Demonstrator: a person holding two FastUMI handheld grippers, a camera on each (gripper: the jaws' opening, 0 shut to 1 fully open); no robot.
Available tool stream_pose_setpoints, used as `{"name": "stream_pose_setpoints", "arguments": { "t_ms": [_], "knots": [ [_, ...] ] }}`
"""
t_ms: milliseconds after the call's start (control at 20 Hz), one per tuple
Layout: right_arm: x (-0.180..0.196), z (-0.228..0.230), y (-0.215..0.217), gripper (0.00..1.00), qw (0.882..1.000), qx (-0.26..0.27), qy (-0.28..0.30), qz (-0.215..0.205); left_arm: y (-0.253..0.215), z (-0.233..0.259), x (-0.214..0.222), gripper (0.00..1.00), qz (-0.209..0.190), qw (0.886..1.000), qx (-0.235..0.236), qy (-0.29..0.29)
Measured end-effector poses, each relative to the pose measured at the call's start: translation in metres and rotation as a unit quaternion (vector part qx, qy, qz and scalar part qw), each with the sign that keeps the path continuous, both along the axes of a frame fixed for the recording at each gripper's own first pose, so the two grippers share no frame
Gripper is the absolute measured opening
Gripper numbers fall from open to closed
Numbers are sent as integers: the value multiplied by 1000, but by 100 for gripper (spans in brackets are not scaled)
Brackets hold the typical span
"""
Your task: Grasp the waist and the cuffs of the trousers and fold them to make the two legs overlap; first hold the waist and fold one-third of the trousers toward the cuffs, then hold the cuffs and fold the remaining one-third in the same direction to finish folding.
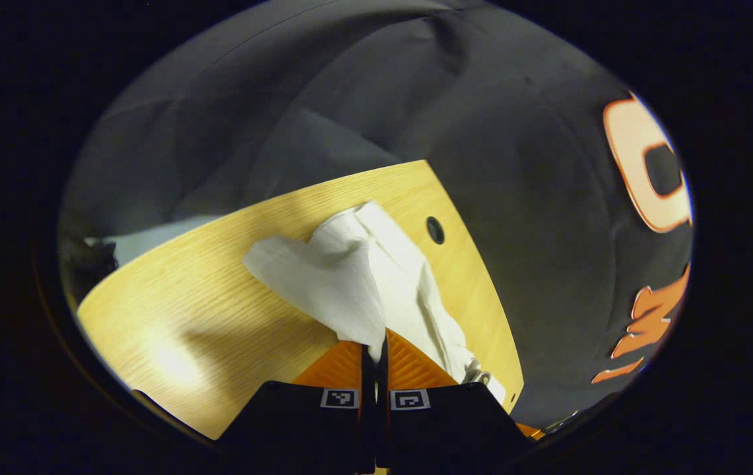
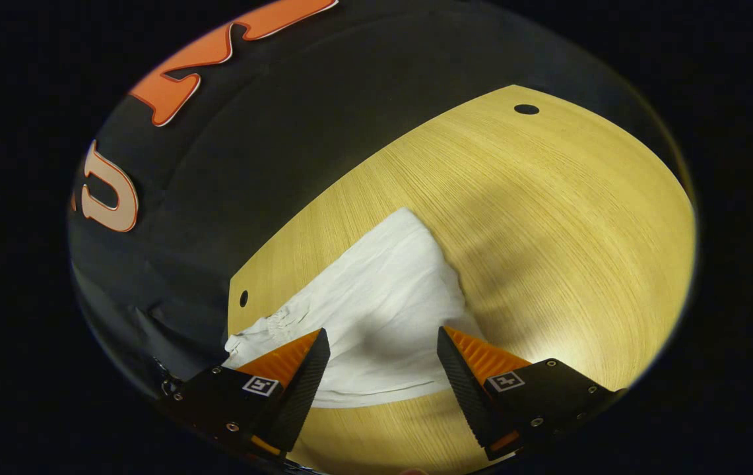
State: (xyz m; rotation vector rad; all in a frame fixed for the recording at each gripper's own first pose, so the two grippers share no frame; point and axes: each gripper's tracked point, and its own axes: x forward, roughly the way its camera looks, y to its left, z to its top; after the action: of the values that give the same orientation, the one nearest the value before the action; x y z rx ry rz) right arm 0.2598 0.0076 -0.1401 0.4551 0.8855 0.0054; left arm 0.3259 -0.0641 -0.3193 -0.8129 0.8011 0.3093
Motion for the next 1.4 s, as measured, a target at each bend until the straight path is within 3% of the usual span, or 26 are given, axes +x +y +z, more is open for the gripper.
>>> {"name": "stream_pose_setpoints", "arguments": {
  "t_ms": [300,500,700,1100,1400],
  "knots": [
    [-6,8,-17,99,1000,-4,-11,5,-53,79,29,4,-79,993,53,-73],
    [-15,15,-45,99,1000,-5,-20,-4,-109,124,49,3,-151,976,104,-114],
    [-25,22,-79,99,999,2,-24,-24,-183,149,63,4,-207,963,103,-143],
    [-53,24,-150,99,998,-4,-31,-61,-347,118,70,4,-312,937,88,-131],
    [-74,21,-187,99,996,-4,-26,-85,-422,54,72,4,-381,914,110,-86]
  ]
}}
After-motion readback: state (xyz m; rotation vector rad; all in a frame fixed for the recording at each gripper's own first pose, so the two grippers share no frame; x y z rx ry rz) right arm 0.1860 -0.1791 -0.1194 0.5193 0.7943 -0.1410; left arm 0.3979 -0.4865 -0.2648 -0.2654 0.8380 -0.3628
